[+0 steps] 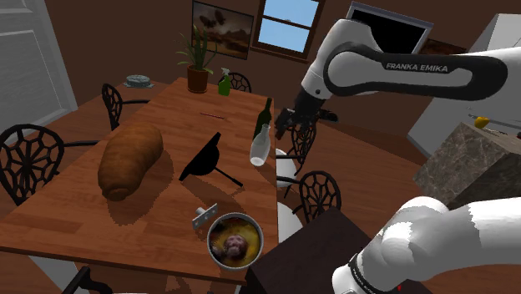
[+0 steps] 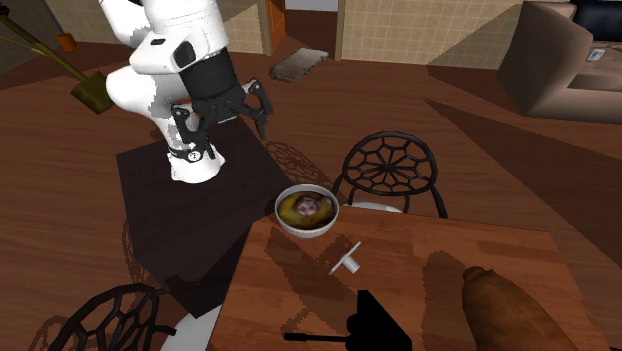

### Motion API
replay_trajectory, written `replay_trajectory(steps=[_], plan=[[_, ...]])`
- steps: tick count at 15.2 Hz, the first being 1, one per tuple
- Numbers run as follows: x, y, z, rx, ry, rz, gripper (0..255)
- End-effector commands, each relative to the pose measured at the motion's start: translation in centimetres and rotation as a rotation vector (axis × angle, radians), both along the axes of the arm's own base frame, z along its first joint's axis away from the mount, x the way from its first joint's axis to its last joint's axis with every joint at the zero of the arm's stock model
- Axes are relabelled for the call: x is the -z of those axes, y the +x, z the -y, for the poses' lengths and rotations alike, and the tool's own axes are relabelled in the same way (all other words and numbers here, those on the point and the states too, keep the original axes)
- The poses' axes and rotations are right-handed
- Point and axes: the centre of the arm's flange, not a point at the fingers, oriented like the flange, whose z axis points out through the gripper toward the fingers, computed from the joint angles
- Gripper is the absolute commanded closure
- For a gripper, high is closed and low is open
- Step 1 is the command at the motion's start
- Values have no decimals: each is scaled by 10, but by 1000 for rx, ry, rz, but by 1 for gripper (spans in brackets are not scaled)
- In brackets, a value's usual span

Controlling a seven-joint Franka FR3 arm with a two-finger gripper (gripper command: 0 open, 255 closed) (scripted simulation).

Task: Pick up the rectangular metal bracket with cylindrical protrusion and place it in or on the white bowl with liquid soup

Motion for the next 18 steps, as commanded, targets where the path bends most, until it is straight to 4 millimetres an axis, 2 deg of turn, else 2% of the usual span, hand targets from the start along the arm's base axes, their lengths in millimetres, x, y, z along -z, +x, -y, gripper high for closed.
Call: replay_trajectory(steps=[1, 18], plan=[[22, 14, -13, -19, -6, -6, 0], [207, 105, -117, -173, -66, -72, 0]])
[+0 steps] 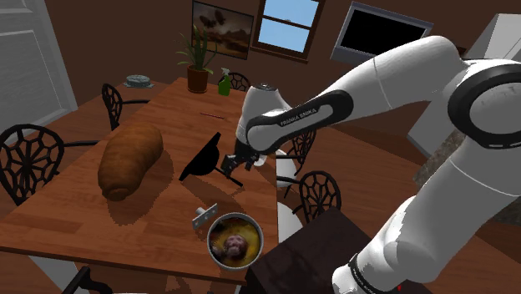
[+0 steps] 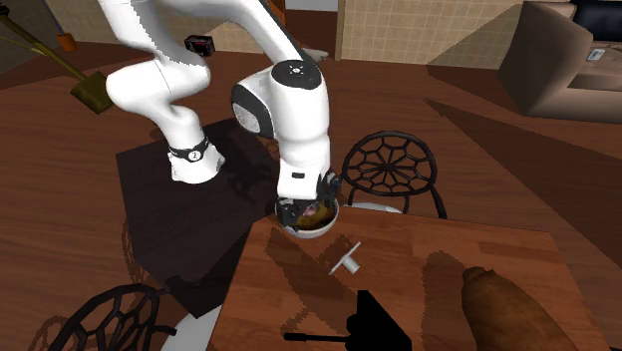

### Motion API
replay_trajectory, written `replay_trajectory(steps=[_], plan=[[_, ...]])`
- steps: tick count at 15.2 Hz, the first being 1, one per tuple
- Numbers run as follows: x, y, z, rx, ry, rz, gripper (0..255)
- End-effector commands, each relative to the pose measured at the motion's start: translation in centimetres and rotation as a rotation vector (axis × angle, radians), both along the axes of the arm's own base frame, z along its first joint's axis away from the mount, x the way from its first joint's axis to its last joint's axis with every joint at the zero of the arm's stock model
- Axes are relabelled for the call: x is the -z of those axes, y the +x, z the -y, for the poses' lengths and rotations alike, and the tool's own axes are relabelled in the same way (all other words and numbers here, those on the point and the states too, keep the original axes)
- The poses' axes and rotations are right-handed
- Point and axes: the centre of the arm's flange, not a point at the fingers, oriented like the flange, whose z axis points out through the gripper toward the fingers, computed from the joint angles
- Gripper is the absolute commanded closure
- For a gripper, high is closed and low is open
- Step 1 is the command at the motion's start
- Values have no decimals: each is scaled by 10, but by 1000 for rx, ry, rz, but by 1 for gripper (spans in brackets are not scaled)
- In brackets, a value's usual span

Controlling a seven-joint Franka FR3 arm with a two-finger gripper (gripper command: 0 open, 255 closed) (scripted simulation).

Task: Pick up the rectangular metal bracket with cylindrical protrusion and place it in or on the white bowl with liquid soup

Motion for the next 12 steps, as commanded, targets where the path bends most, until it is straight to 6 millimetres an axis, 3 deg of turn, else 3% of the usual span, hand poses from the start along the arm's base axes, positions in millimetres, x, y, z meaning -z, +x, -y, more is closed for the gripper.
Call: replay_trajectory(steps=[1, 12], plan=[[25, 8, -13, -19, -6, -8, 0], [151, 50, -81, -119, -44, -50, 0]])
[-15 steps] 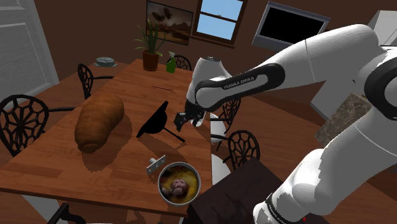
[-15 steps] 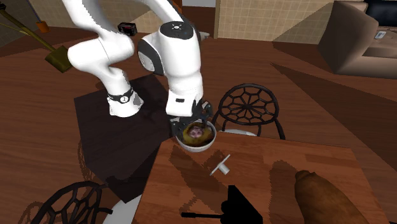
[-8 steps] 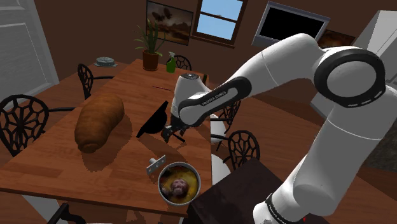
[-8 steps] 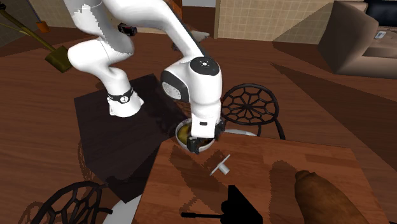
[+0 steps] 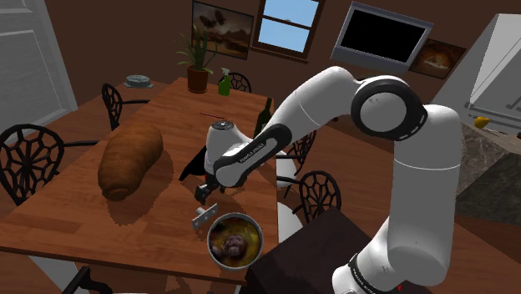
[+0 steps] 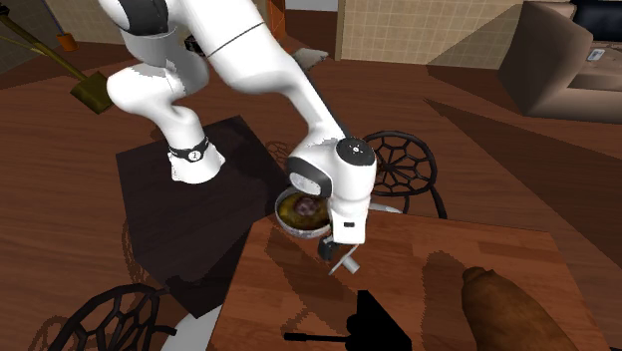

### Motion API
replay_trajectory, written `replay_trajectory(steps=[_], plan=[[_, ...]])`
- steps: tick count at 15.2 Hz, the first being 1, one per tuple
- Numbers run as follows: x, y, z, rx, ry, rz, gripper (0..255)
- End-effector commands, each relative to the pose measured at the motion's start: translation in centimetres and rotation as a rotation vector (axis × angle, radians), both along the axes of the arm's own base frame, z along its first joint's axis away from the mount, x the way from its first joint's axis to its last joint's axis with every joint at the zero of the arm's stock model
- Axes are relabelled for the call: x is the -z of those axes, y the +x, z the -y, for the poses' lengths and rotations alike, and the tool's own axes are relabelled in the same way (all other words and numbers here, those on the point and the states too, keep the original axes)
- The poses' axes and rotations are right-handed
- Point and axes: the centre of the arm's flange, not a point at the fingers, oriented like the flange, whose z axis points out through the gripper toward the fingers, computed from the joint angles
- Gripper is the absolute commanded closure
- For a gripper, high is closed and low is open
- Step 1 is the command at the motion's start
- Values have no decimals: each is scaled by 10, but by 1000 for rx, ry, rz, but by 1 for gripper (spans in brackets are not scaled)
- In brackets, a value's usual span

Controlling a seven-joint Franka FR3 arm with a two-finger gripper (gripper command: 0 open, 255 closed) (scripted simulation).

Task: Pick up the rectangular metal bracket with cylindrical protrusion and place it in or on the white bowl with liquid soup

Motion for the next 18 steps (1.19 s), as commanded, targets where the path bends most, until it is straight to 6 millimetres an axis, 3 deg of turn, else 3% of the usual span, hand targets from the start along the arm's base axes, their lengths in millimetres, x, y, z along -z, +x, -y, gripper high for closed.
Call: replay_trajectory(steps=[1, 4, 12, 18], plan=[[23, 6, -12, -18, -8, -8, 0], [58, 16, -30, -46, -18, -20, 0], [101, 16, -31, -48, -19, -20, 0], [101, 16, -31, -48, -19, -20, 0]])
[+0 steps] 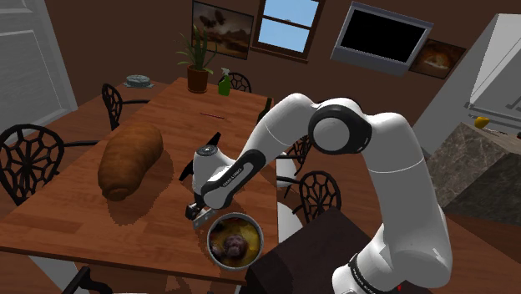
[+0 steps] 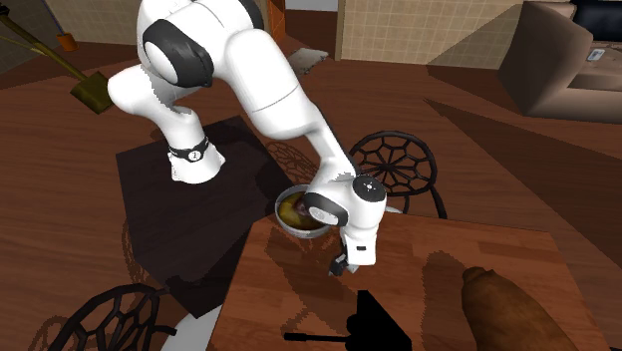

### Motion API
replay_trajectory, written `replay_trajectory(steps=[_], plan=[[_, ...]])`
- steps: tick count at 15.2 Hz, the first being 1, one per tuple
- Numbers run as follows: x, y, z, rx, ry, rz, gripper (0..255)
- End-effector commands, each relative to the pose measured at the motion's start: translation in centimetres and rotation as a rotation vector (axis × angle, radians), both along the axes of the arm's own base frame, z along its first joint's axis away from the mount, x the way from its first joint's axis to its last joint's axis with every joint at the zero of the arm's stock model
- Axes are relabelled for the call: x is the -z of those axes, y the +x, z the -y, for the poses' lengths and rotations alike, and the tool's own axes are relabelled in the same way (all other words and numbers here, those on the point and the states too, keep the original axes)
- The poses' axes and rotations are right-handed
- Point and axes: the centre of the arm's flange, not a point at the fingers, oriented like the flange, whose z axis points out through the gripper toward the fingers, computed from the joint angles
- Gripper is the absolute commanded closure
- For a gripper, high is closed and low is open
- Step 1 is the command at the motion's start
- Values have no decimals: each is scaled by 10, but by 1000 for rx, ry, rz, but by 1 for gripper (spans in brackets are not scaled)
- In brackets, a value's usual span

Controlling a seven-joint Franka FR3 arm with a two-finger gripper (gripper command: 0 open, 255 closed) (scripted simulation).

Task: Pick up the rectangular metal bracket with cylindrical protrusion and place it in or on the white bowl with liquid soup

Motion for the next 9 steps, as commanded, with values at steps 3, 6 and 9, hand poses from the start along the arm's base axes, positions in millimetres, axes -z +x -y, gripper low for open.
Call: replay_trajectory(steps=[3, 6, 9], plan=[[0, 0, 0, 0, 0, 0, 255], [0, 0, 0, 0, 0, 0, 255], [0, 0, 0, 0, 0, 0, 255]])
